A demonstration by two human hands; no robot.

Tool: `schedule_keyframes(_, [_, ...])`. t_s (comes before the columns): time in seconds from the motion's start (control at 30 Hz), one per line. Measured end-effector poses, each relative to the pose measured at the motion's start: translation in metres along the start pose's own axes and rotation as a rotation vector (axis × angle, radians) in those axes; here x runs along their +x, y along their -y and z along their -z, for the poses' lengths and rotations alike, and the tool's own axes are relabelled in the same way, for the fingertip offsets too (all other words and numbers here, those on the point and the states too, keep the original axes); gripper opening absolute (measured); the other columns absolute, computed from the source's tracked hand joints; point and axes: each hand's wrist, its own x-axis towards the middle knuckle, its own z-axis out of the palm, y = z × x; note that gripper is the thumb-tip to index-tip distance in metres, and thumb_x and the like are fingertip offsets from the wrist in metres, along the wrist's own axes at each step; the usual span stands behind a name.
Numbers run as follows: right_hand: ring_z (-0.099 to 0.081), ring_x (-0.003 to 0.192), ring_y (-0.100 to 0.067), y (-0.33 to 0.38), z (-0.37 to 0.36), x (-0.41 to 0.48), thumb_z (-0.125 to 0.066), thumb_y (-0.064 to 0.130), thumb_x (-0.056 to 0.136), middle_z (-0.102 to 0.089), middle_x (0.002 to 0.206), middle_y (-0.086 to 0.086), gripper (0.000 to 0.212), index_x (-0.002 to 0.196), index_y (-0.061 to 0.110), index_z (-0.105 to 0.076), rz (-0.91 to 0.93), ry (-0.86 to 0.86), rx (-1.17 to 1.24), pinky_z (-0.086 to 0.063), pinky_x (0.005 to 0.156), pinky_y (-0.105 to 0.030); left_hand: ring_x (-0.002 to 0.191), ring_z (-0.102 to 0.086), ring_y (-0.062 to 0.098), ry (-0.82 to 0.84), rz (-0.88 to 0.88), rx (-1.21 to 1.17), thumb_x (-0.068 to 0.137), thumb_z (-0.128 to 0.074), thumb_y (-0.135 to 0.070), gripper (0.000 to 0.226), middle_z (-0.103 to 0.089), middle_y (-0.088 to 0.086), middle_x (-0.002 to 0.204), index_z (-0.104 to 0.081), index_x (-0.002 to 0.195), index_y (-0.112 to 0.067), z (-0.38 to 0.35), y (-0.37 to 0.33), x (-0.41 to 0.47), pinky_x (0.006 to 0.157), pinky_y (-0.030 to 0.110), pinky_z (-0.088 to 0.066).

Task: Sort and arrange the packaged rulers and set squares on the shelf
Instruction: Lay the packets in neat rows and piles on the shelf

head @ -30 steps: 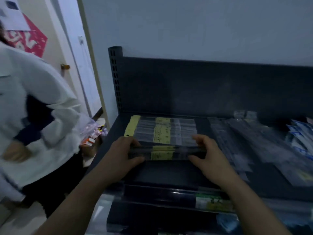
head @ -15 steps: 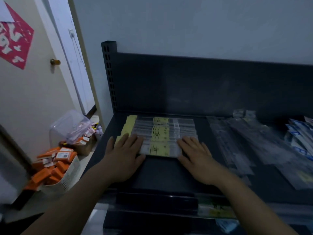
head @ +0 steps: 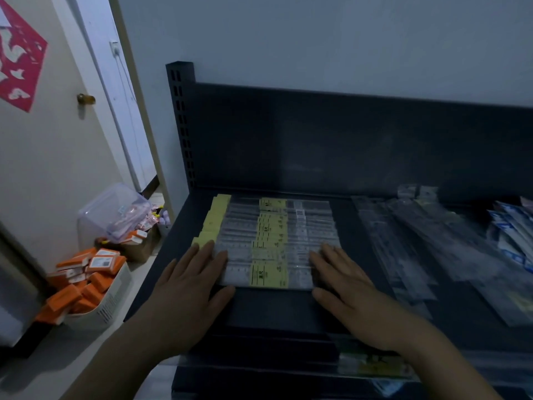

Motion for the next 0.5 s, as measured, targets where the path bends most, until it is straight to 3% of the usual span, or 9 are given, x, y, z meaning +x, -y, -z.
schedule_keyframes(0.13, [0.030, 0.136, 0.003, 0.004, -0.005, -0.007, -0.025, 0.050, 0.097, 0.028, 0.150, 0.021, 0.061, 0.147, 0.041, 0.009, 0.011, -0.051, 0.071, 0.014, 0.113, -0.021, 0.148, 0.003, 0.014, -0.096, 0.015, -0.020, 0.087, -0.011, -0.069, 0.072, 0.001, -0.006, 0.161, -0.006, 0.151, -0.035, 0.001, 0.000, -0.003, 0.121, 0.037, -0.005])
schedule_keyframes(0.27, [0.005, 0.142, 0.004, 0.000, 0.005, -0.022, -0.032, 0.052, 0.091, -0.001, 0.153, 0.023, 0.063, 0.149, 0.032, -0.018, -0.089, -0.366, 0.231, -0.001, 0.112, -0.015, 0.140, -0.028, 0.014, -0.322, -0.054, -0.223, 0.075, -0.014, -0.072, 0.083, -0.039, -0.007, 0.148, -0.044, 0.139, -0.029, 0.010, -0.016, 0.000, 0.115, 0.037, -0.023])
schedule_keyframes(0.33, [-0.016, 0.142, -0.006, -0.012, 0.012, -0.034, -0.043, 0.038, 0.096, -0.023, 0.152, 0.011, 0.054, 0.146, 0.021, -0.032, -0.185, -0.525, 0.190, -0.012, 0.108, -0.014, 0.127, -0.040, 0.007, -0.410, -0.119, -0.349, 0.084, -0.029, -0.065, 0.064, -0.049, -0.013, 0.135, -0.052, 0.132, -0.029, 0.013, -0.035, 0.004, 0.104, 0.025, -0.029])
schedule_keyframes(0.4, [-0.043, 0.127, -0.020, -0.031, 0.021, -0.040, -0.053, 0.026, 0.095, -0.047, 0.140, -0.007, 0.044, 0.134, 0.006, -0.049, -0.287, -0.656, 0.154, -0.028, 0.094, -0.015, 0.117, -0.044, 0.003, -0.421, -0.189, -0.465, 0.094, -0.042, -0.053, 0.043, -0.050, -0.017, 0.124, -0.055, 0.128, -0.028, 0.011, -0.064, 0.009, 0.095, 0.020, -0.032])
schedule_keyframes(0.5, [-0.058, 0.102, -0.028, -0.058, 0.037, -0.035, -0.062, 0.032, 0.089, -0.062, 0.116, -0.016, 0.042, 0.117, 0.002, -0.057, -0.494, -0.629, 0.142, -0.044, 0.079, -0.028, 0.116, -0.048, 0.007, -0.330, -0.280, -0.515, 0.095, -0.044, -0.044, 0.037, -0.052, -0.015, 0.125, -0.055, 0.126, -0.028, 0.005, -0.108, 0.019, 0.099, 0.026, -0.038])
